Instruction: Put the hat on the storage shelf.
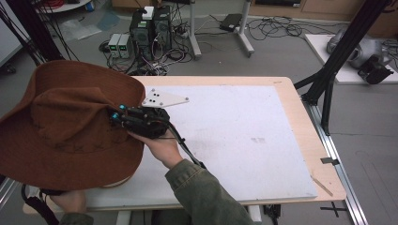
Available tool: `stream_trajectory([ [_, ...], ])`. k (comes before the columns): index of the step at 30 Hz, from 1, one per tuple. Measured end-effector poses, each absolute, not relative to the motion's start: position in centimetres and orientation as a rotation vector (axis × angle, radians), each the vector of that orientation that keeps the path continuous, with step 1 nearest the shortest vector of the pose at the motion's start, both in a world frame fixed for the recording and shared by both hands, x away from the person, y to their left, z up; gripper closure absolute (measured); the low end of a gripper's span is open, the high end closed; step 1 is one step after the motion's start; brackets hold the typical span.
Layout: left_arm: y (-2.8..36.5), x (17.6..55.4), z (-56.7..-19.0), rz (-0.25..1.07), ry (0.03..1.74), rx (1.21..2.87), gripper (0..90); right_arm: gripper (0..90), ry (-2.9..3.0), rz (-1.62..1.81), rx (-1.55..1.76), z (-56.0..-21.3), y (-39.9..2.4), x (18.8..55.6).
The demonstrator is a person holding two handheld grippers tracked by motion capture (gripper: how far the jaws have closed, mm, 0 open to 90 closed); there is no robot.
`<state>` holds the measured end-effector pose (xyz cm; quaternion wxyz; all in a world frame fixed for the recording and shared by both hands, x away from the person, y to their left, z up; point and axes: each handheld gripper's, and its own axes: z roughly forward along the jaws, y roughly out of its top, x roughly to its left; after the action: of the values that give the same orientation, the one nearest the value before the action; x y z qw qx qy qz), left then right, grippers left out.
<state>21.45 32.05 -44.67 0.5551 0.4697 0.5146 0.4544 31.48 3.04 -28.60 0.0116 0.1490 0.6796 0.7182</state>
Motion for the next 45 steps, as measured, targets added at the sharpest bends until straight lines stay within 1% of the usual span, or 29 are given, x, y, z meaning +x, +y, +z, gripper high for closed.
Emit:
stream_trajectory([
  [4,32.0,21.5,-44.7,1.072,1.211,1.124,12.8,82.1,2.162,2.23,0.42,-29.0,3.2,31.2],
  [7,32.0,21.5,-44.7,1.072,1.21,1.122,12.8,76.5,2.168,2.236,0.423,-29.0,3.2,31.1],
  [10,32.0,21.5,-44.7,1.071,1.211,1.121,12.8,61.8,2.185,2.25,0.438,-28.9,3.0,31.3],
  [13,32.0,21.5,-44.7,1.074,1.213,1.12,12.8,36.7,2.131,2.263,0.428,-28.6,2.6,31.1],
  [14,32.0,21.5,-44.7,1.073,1.213,1.117,12.8,30.2,2.098,2.246,0.443,-28.5,2.5,30.8],
  [17,32.0,21.5,-44.7,1.073,1.215,1.116,12.8,22.5,2.048,2.248,0.403,-28.1,2.1,30.4],
  [18,32.0,21.5,-44.7,1.073,1.215,1.116,12.8,21.0,2.039,2.26,0.407,-27.9,1.9,30.3],
  [24,32.0,21.4,-44.7,1.074,1.214,1.117,12.8,19.4,1.953,2.353,0.438,-27.3,0.0,30.3],
  [27,32.1,21.4,-44.7,1.074,1.216,1.118,12.8,19.0,1.866,2.416,0.478,-26.8,-1.9,30.4],
  [33,32.1,21.4,-44.7,1.076,1.218,1.115,12.8,18.9,1.782,2.373,0.558,-26.8,-5.7,30.6],
  [34,32.1,21.4,-44.7,1.075,1.217,1.114,12.8,18.9,1.782,2.373,0.558,-26.8,-5.7,30.6],
  [35,32.1,21.3,-44.7,1.077,1.215,1.116,12.8,18.6,1.765,2.351,0.576,-27.0,-6.5,30.7],
  [36,32.1,21.3,-44.7,1.078,1.216,1.118,12.8,18.1,1.744,2.275,0.604,-27.3,-8.4,30.7],
  [37,32.1,21.3,-44.7,1.077,1.216,1.118,12.8,18.1,1.744,2.275,0.604,-27.3,-8.4,30.7],
  [38,32.1,21.3,-44.7,1.078,1.218,1.117,12.8,17.6,1.721,2.175,0.637,-27.7,-10.4,30.7],
  [43,32.1,21.3,-44.7,1.081,1.217,1.12,12.8,16.6,1.673,1.97,0.718,-28.8,-15.9,30.4],
  [45,32.0,21.3,-44.7,1.081,1.217,1.118,12.8,16.3,1.627,1.892,0.777,-29.4,-18.8,30.1],
])
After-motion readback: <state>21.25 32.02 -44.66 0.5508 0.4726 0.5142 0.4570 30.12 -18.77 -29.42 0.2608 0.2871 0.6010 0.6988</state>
